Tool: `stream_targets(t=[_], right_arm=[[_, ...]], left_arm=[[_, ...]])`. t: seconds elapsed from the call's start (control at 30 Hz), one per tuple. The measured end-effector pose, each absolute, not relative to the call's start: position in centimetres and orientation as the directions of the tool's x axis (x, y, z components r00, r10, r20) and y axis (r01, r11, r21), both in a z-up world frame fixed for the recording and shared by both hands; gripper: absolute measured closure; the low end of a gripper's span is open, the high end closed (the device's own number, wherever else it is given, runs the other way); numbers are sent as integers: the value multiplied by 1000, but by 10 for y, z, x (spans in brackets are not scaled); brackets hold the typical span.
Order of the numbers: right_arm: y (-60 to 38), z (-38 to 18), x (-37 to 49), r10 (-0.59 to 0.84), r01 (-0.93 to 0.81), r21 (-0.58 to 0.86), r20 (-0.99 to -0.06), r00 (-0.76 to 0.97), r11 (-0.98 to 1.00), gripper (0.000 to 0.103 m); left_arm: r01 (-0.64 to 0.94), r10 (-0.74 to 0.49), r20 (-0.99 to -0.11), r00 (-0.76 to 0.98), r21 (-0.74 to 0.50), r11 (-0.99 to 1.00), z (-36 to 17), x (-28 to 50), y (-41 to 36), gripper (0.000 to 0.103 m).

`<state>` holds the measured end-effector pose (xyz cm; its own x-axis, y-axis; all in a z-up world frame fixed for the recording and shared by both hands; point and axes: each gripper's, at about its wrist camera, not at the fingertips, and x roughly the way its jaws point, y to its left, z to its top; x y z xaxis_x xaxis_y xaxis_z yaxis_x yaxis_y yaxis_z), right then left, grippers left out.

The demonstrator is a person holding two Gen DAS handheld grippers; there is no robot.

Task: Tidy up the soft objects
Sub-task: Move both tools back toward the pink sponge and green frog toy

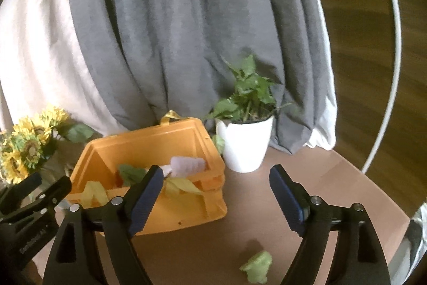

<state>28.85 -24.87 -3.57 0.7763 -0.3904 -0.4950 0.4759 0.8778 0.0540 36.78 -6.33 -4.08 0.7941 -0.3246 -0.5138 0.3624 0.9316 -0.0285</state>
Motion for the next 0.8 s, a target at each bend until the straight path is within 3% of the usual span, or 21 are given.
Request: stream_targets(t=[0.43, 0.8], right_arm=[[-239, -54, 250, -528, 595, 20, -438, 728, 804, 15], [-242, -89, 233, -557, 637, 7, -478, 679, 771, 14]], left_arm=[[351, -320, -528, 787, -45, 935, -67, 350, -56, 27], [346, -280, -562, 778, 10, 938, -102, 337, -64, 27]])
